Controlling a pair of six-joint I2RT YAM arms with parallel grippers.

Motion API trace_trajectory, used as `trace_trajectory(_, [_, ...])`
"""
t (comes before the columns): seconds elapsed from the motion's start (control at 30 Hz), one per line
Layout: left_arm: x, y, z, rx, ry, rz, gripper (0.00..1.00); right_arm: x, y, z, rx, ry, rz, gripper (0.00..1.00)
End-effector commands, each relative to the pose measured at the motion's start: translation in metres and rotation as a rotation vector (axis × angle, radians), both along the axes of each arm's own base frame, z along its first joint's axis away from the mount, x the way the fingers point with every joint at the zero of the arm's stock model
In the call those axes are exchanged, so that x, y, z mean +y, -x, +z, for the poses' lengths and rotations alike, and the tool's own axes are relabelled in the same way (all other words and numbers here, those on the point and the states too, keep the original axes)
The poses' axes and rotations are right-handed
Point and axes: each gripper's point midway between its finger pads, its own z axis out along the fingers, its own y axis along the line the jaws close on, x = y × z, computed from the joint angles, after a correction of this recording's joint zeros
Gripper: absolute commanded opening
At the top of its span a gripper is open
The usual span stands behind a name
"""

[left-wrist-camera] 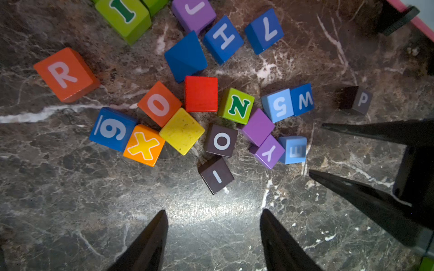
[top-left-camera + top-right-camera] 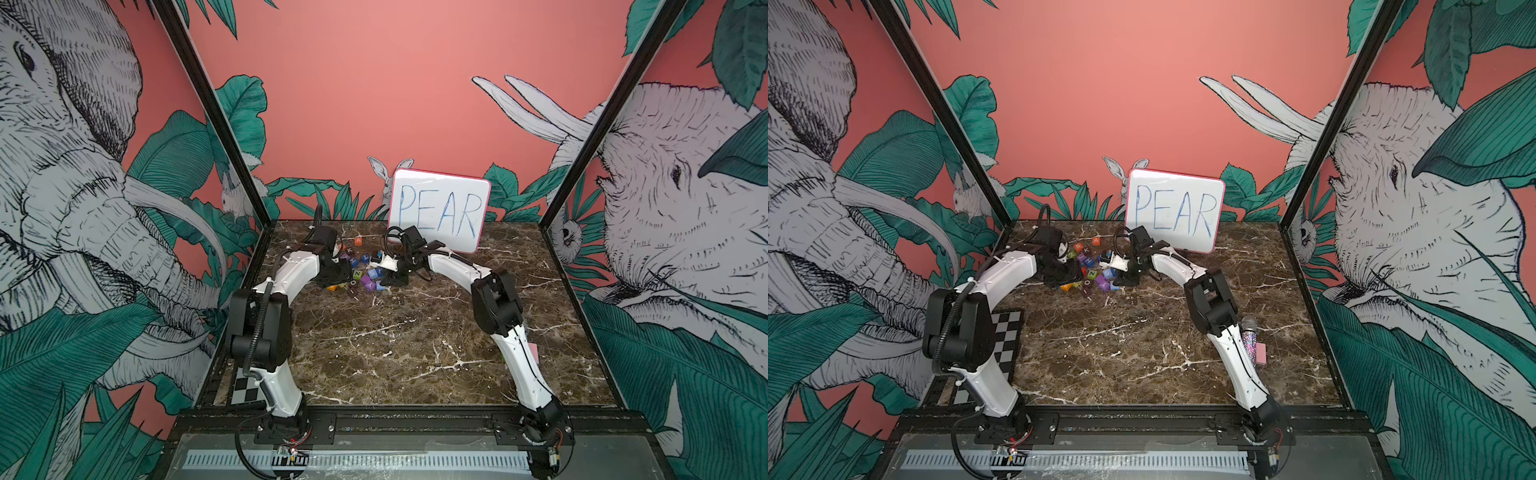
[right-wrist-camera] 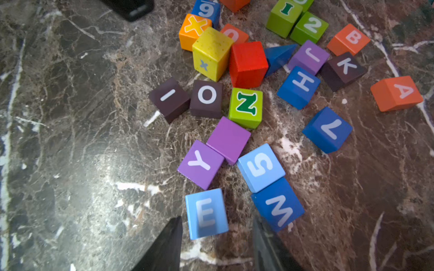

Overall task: Spell the uppercase word “pear” with letter blocks
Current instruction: Pick up the letter block from the center of the board.

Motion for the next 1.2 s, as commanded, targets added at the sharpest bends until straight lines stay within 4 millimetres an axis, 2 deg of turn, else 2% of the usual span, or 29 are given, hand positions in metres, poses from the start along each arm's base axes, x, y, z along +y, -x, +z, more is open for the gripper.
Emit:
trace_trajectory(0.0, [0.003, 0.003, 0.015, -0.038, 0.010, 0.004, 0.65, 0.003, 0.009, -0.001, 0.009, 0.021, 0.060, 0.58])
trace_trajectory(0.1, [0.005, 0.003, 0.016, -0.042, 0.006, 0.007, 0.65, 0.001, 0.010, -0.005, 0.015, 0.051, 0.073, 0.58])
trace_trajectory(0.37, [0.007, 0.002, 0.015, -0.044, 0.007, 0.010, 0.65, 0.004, 0.019, -0.007, 0.040, 0.073, 0.119, 0.49])
trace_trajectory(0.83, [0.014, 0.003, 0.017, -0.049, -0.004, 0.016, 0.65, 0.009, 0.012, -0.021, -0.001, 0.146, 0.132, 0.42])
trace_trajectory(1.17, [0.019, 0.004, 0.016, -0.047, -0.008, 0.023, 0.65, 0.006, 0.017, -0.032, -0.009, 0.201, 0.153, 0.35])
